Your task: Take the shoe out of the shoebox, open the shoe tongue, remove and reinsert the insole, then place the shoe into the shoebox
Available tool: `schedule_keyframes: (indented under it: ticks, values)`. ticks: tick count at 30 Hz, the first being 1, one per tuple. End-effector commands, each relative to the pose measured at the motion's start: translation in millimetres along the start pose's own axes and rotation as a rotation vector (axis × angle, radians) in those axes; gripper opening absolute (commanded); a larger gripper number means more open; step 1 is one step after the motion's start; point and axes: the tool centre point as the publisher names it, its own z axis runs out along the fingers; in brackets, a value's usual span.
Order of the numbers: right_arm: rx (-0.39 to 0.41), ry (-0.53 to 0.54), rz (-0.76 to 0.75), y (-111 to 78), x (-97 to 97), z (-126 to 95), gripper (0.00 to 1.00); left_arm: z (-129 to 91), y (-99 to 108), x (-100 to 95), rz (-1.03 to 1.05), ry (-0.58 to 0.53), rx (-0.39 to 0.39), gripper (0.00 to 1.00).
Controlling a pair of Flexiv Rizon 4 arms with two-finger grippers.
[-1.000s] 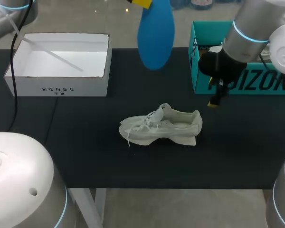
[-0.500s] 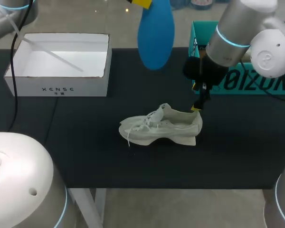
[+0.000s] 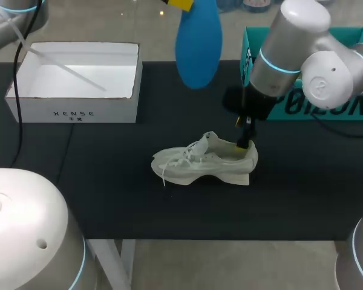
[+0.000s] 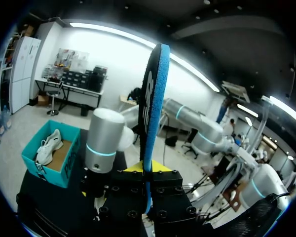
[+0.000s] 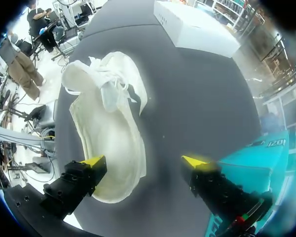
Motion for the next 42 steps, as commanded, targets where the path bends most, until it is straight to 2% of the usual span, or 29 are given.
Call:
schedule_keyframes:
  ticks: [1,10,11,12,13,22,32,42]
  values:
    - [-0.008,0.007,-0.002,2.0,-1.9,14.6,1.00,0.2,0.9,1.3,0.000,-0.003,-0.001,0.00]
    - [0.000,0.024,-0.020,5.1,4.2,31.5,1.00,0.2,0.9,1.3,0.000,-0.003,-0.001,0.00]
    - [0.001,0.028,-0.022,4.9,5.3,34.0,0.44,0.2,0.9,1.3,0.000,-0.003,-0.001,0.00]
    - [0.001,0.031,-0.022,4.7,5.9,35.9,0.19,0.2,0.9,1.3,0.000,-0.003,-0.001,0.00]
    - [0.000,0.033,-0.022,4.6,6.6,37.4,0.00,0.2,0.9,1.3,0.000,-0.003,-0.001,0.00]
    - [-0.007,0.045,-0.026,5.9,10.0,41.4,0.00,0.2,0.9,1.3,0.000,-0.003,-0.001,0.00]
    - [-0.024,0.043,-0.042,12.2,10.9,36.0,0.00,0.2,0.9,1.3,0.000,-0.003,-0.001,0.00]
    - [-0.045,-0.014,-0.038,2.9,2.6,-8.7,0.00,0.2,0.9,1.3,0.000,-0.003,-0.001,0.00]
